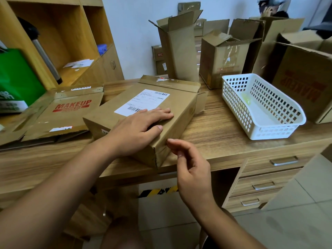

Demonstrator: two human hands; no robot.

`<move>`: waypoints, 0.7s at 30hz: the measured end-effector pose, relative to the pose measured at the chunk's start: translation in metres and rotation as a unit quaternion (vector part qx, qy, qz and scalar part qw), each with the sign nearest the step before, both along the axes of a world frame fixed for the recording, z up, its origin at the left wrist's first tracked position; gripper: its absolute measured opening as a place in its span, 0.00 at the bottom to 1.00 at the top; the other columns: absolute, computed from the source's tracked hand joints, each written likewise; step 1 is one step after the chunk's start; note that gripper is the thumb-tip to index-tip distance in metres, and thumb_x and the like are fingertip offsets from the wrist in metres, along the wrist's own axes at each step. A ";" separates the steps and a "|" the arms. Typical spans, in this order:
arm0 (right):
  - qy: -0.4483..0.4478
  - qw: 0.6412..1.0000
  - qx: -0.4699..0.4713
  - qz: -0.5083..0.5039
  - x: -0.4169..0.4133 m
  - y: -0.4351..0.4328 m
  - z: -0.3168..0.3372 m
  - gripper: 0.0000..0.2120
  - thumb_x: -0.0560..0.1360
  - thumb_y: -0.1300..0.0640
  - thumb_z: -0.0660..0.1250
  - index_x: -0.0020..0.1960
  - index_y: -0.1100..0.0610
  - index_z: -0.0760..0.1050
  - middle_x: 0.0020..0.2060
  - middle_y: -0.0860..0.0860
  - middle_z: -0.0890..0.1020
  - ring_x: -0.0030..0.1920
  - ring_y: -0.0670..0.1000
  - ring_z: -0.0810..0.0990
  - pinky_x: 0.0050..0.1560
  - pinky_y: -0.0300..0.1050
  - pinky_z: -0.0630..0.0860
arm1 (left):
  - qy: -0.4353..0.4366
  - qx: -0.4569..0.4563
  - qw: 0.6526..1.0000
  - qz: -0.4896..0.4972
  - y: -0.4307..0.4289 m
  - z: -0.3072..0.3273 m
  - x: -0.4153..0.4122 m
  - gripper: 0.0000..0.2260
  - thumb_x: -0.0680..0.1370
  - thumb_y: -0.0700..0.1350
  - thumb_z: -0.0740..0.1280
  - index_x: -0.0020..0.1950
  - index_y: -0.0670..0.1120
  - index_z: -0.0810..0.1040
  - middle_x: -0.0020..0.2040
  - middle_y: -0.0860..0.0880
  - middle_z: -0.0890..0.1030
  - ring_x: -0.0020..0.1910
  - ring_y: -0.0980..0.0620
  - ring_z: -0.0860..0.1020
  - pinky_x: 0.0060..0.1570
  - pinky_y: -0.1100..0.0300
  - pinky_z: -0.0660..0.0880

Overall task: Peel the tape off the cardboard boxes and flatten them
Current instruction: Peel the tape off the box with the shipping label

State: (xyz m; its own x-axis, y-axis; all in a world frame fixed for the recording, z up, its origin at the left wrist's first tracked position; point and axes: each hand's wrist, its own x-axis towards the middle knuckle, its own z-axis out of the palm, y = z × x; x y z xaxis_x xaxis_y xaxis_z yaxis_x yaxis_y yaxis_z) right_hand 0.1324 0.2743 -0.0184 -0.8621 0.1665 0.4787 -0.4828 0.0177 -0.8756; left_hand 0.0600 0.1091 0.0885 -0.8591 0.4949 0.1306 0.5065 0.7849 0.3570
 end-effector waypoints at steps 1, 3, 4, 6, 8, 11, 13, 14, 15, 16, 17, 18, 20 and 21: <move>0.003 1.000 0.003 -0.003 0.000 0.000 0.000 0.18 0.80 0.70 0.60 0.61 0.54 0.81 0.56 0.44 0.85 0.60 0.48 0.83 0.61 0.46 0.78 | 0.001 0.001 1.000 0.000 0.000 0.000 0.000 0.24 0.78 0.57 0.53 0.74 0.65 0.67 0.75 0.71 0.62 0.75 0.69 0.57 0.77 0.53 0.56; 0.010 1.000 0.007 -0.009 -0.001 0.000 0.000 0.17 0.80 0.69 0.60 0.61 0.55 0.81 0.55 0.44 0.85 0.60 0.48 0.83 0.61 0.46 0.79 | 0.006 0.003 1.000 -0.006 0.000 -0.001 0.000 0.25 0.77 0.58 0.52 0.74 0.64 0.67 0.75 0.71 0.62 0.75 0.70 0.57 0.77 0.53 0.56; 0.013 1.000 0.007 -0.013 -0.002 0.000 0.000 0.17 0.80 0.68 0.60 0.60 0.54 0.81 0.55 0.44 0.85 0.59 0.48 0.83 0.61 0.46 0.79 | 0.007 0.005 1.000 -0.008 0.000 -0.001 0.000 0.25 0.77 0.58 0.52 0.74 0.64 0.67 0.75 0.70 0.63 0.75 0.71 0.56 0.77 0.54 0.55; 0.015 1.000 0.006 -0.017 -0.002 -0.001 0.000 0.17 0.80 0.68 0.60 0.60 0.54 0.81 0.55 0.44 0.85 0.59 0.48 0.83 0.60 0.45 0.79 | 0.006 0.006 1.000 -0.006 -0.001 -0.001 -0.001 0.24 0.77 0.57 0.53 0.74 0.64 0.67 0.75 0.70 0.63 0.74 0.71 0.56 0.77 0.54 0.56; 0.014 1.000 0.008 -0.012 -0.001 -0.002 -0.001 0.17 0.80 0.69 0.60 0.59 0.52 0.81 0.54 0.44 0.85 0.58 0.47 0.83 0.60 0.44 0.79 | 0.007 0.004 1.000 -0.006 -0.001 0.000 0.000 0.25 0.77 0.58 0.53 0.74 0.64 0.67 0.75 0.71 0.63 0.74 0.71 0.56 0.77 0.54 0.56; 0.018 1.000 0.022 -0.001 0.003 -0.004 -0.003 0.18 0.80 0.68 0.59 0.58 0.51 0.80 0.53 0.45 0.85 0.58 0.47 0.83 0.59 0.44 0.80 | 0.003 0.000 1.000 0.000 0.000 0.000 0.000 0.24 0.77 0.56 0.54 0.74 0.65 0.67 0.74 0.71 0.62 0.75 0.71 0.57 0.77 0.54 0.56; 0.016 1.000 0.012 -0.005 0.002 -0.003 -0.004 0.16 0.80 0.67 0.60 0.60 0.53 0.80 0.56 0.45 0.84 0.61 0.48 0.82 0.61 0.47 0.79 | 0.002 -0.002 1.000 0.001 0.000 0.001 0.000 0.23 0.78 0.55 0.54 0.74 0.65 0.67 0.74 0.72 0.62 0.75 0.71 0.56 0.77 0.55 0.56; 0.017 1.000 0.002 -0.011 0.000 -0.002 -0.004 0.16 0.80 0.67 0.60 0.61 0.54 0.79 0.57 0.45 0.83 0.62 0.49 0.81 0.63 0.48 0.78 | 0.001 -0.003 1.000 0.000 0.000 0.002 0.000 0.23 0.78 0.55 0.54 0.74 0.65 0.67 0.74 0.72 0.62 0.75 0.71 0.56 0.77 0.56 0.56; 0.018 1.000 -0.005 -0.016 -0.001 -0.002 -0.004 0.16 0.80 0.67 0.60 0.62 0.54 0.79 0.58 0.44 0.83 0.63 0.50 0.80 0.64 0.49 0.77 | -0.001 -0.003 1.000 -0.001 0.000 0.002 0.000 0.23 0.78 0.55 0.54 0.74 0.65 0.67 0.75 0.71 0.62 0.75 0.71 0.56 0.77 0.56 0.55; 0.020 1.000 -0.007 -0.020 -0.002 -0.003 -0.003 0.16 0.80 0.67 0.60 0.63 0.54 0.78 0.59 0.43 0.82 0.64 0.50 0.80 0.64 0.49 0.76 | -0.001 -0.003 1.000 -0.002 0.000 0.002 0.000 0.23 0.78 0.55 0.54 0.74 0.64 0.67 0.75 0.71 0.62 0.75 0.70 0.56 0.77 0.56 0.55; 0.021 1.000 -0.005 -0.020 -0.002 -0.004 -0.002 0.16 0.80 0.67 0.60 0.63 0.54 0.78 0.59 0.43 0.82 0.64 0.49 0.80 0.64 0.48 0.76 | -0.001 -0.003 1.000 -0.002 0.000 0.001 0.000 0.24 0.78 0.55 0.54 0.74 0.64 0.67 0.75 0.70 0.62 0.75 0.70 0.56 0.77 0.56 0.54; 0.021 1.000 -0.003 -0.019 -0.002 -0.006 -0.002 0.16 0.80 0.67 0.60 0.63 0.54 0.79 0.59 0.44 0.82 0.63 0.49 0.80 0.64 0.48 0.76 | 0.000 -0.002 1.000 -0.002 0.000 0.000 -0.001 0.24 0.78 0.56 0.54 0.74 0.64 0.67 0.75 0.70 0.62 0.75 0.70 0.56 0.78 0.56 0.54; 0.018 1.000 0.003 -0.017 -0.001 -0.007 -0.003 0.17 0.80 0.68 0.60 0.62 0.54 0.79 0.57 0.45 0.83 0.62 0.49 0.81 0.63 0.46 0.77 | 0.002 0.001 1.000 0.000 0.000 -0.001 -0.002 0.24 0.77 0.59 0.53 0.74 0.65 0.67 0.75 0.72 0.62 0.75 0.70 0.56 0.78 0.54 0.55; 0.016 1.000 0.004 -0.017 0.000 -0.007 -0.005 0.17 0.80 0.69 0.60 0.62 0.55 0.80 0.57 0.45 0.83 0.62 0.49 0.81 0.62 0.45 0.77 | 0.002 0.003 1.000 0.001 -0.001 -0.002 -0.002 0.25 0.76 0.60 0.51 0.73 0.66 0.67 0.74 0.72 0.62 0.75 0.70 0.56 0.78 0.53 0.55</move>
State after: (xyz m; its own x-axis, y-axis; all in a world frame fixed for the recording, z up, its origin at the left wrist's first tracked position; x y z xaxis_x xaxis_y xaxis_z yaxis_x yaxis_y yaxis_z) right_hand 0.1320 0.2676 -0.0230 -0.8397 0.1914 0.5082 -0.5103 0.0418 -0.8590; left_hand 0.0583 0.1084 0.0865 -0.8591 0.4929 0.1379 0.5071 0.7835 0.3592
